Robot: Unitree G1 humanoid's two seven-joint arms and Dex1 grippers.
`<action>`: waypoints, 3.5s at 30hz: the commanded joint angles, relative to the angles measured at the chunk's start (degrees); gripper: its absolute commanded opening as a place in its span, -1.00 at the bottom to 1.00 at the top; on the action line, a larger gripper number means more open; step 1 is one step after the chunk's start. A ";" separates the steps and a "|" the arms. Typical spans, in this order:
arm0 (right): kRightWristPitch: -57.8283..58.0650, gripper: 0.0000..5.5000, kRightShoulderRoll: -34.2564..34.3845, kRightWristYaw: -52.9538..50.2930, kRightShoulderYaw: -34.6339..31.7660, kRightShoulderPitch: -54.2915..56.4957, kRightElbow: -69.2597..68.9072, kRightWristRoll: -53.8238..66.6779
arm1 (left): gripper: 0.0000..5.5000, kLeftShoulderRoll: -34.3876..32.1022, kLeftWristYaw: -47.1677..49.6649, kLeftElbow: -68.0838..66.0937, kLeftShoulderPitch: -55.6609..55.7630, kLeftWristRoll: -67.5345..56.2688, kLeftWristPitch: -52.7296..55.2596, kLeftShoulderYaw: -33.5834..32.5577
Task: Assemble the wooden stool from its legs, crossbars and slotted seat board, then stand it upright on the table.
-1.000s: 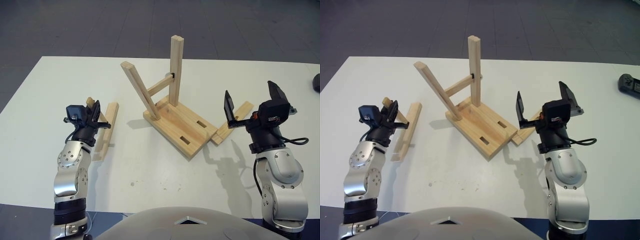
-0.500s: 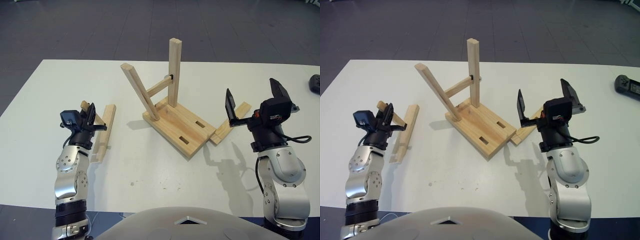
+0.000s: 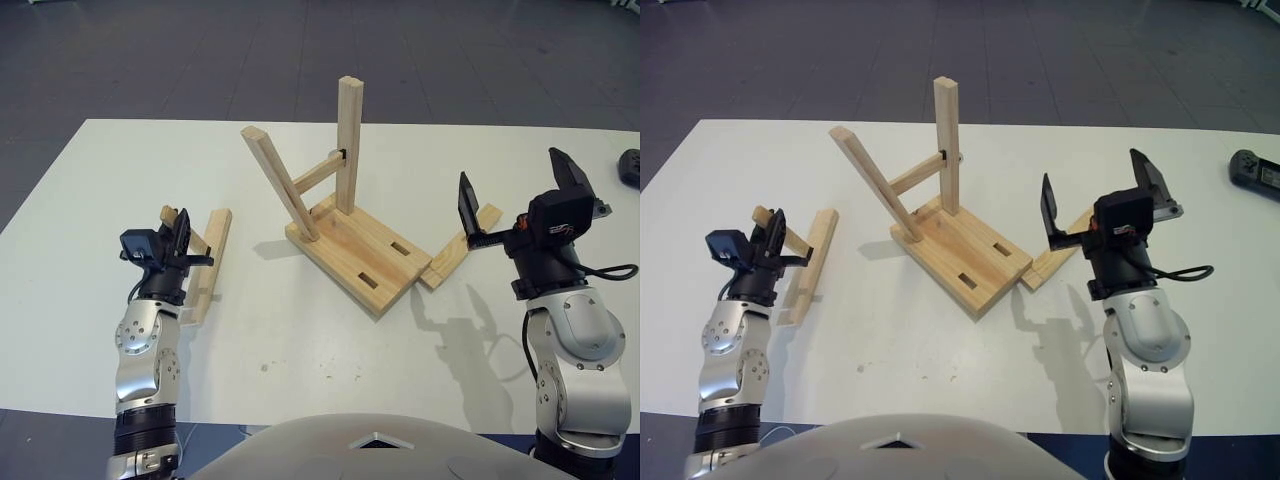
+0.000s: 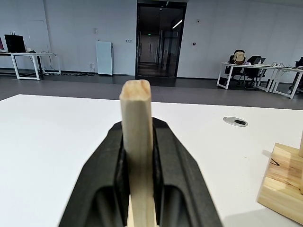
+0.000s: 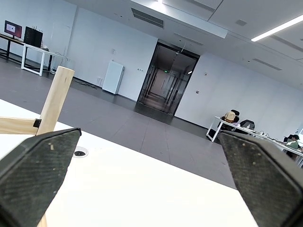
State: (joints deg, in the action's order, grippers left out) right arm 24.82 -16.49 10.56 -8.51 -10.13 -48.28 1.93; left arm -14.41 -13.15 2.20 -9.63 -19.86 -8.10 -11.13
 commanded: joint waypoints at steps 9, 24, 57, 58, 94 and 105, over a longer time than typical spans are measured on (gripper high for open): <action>0.47 0.96 -0.67 0.95 -0.17 1.44 2.21 0.68 | -0.43 -3.02 2.32 -5.87 2.16 5.33 10.06 1.34; -0.76 0.96 0.39 0.53 0.71 0.72 3.35 0.71 | 0.48 -5.18 5.73 4.70 19.17 2.70 21.99 -4.55; -1.79 0.96 3.03 -2.06 0.74 -2.16 2.58 0.17 | -0.39 -10.57 2.05 -5.27 37.08 -4.31 30.67 -12.26; -1.83 0.96 2.99 -2.03 0.78 -2.16 2.67 0.18 | -0.45 -10.40 2.01 -5.31 36.66 -4.21 30.40 -12.34; -1.37 0.96 2.29 -1.01 1.56 -0.78 3.02 0.08 | -0.99 -9.55 4.81 -8.53 38.69 -2.36 25.73 -12.73; -0.92 0.96 2.43 -1.12 1.23 -1.89 2.24 0.23 | -0.99 -2.81 4.47 -21.50 30.96 -2.60 25.97 -11.28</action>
State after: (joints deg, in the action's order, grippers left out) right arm 23.10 -13.87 9.32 -6.98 -11.33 -45.20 1.92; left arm -19.67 -9.15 -14.61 25.67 -22.31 14.28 -22.87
